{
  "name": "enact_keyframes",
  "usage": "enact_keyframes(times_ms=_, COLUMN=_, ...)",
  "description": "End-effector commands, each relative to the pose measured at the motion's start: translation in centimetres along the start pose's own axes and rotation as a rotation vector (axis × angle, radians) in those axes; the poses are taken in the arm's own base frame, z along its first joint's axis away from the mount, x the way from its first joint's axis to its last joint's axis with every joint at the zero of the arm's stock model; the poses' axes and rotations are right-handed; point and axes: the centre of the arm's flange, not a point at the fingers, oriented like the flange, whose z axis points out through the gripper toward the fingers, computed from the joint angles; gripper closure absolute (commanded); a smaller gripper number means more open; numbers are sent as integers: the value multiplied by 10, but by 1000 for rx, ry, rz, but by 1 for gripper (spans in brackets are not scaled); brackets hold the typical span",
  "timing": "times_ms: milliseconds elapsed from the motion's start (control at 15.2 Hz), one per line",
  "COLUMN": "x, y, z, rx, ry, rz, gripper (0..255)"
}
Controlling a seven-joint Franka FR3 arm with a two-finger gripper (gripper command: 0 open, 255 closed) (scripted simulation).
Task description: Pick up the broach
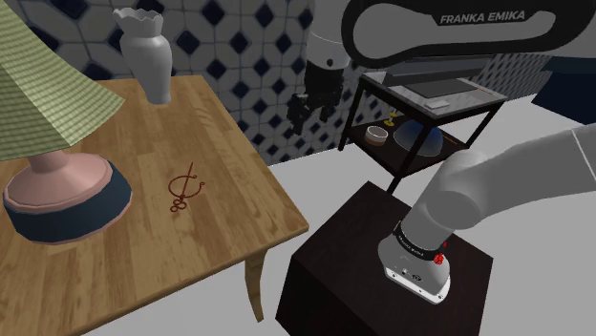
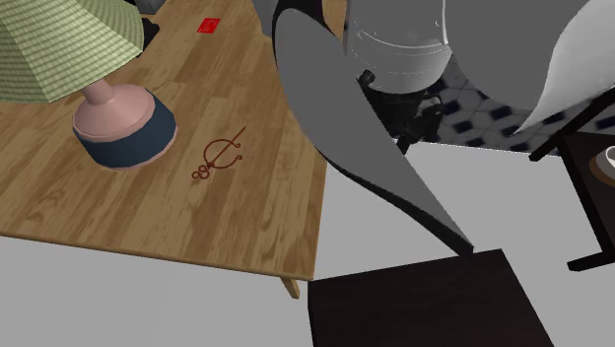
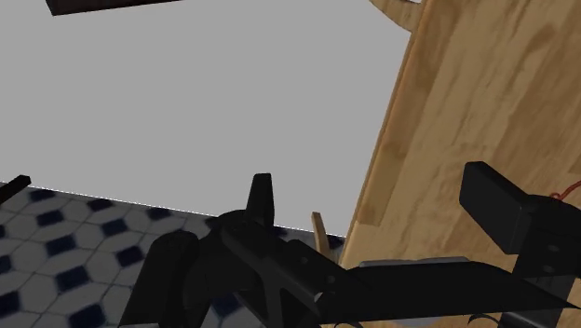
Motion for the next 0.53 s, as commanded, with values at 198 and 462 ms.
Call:
enact_keyframes(times_ms=198, x=16, y=-56, z=23, rx=21, ry=17, rz=68, gripper=0)
enact_keyframes(times_ms=462, x=29, y=-100, z=43, rx=36, ry=30, rz=119, gripper=0)
